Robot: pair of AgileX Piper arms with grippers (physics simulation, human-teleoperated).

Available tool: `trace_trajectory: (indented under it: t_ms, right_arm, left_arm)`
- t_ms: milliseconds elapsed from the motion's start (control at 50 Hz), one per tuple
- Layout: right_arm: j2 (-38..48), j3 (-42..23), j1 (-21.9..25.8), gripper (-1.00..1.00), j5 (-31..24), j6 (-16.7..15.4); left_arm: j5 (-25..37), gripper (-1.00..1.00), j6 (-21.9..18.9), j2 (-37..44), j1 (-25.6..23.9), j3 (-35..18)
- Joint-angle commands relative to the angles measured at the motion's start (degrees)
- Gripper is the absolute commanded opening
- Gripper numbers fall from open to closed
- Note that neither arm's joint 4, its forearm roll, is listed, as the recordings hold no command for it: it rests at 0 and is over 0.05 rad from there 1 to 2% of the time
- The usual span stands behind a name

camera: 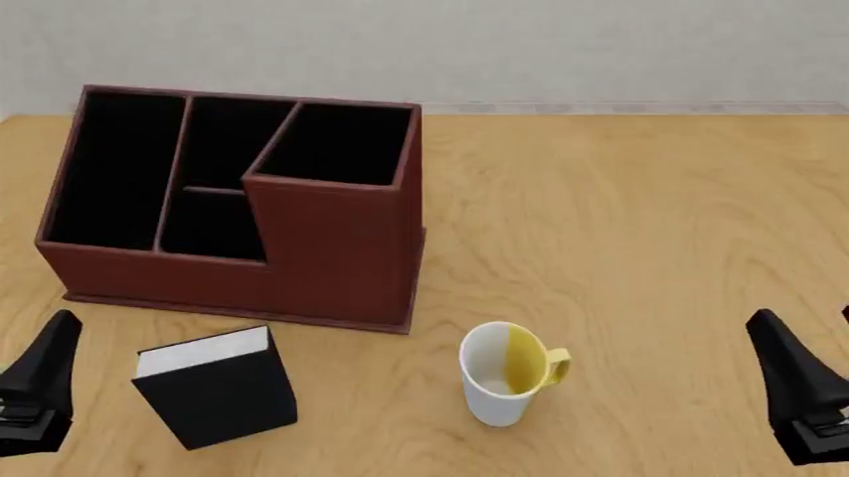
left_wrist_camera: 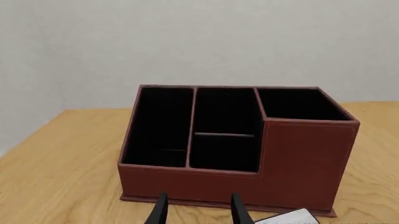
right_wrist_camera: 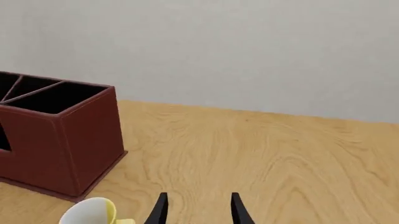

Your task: Pick up the book and place it in the right compartment of the caddy.

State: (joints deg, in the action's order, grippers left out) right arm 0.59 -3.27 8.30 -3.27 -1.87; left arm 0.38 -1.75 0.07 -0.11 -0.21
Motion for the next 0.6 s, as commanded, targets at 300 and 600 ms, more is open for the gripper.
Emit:
trace_trajectory:
  t_ms: [300, 600]
  right_arm:
    - [2.4, -10.3, 19.7, 1.00, -10.1, -0.2]
    - [15.2, -13.0, 32.3, 1.00, -2.3, -7.7]
  left_arm:
    - [-0.5, 1.00, -0.5, -0.1, 0.5, 0.2]
    - [-0.9, 1.00, -1.0, -0.1, 1.6, 0.1]
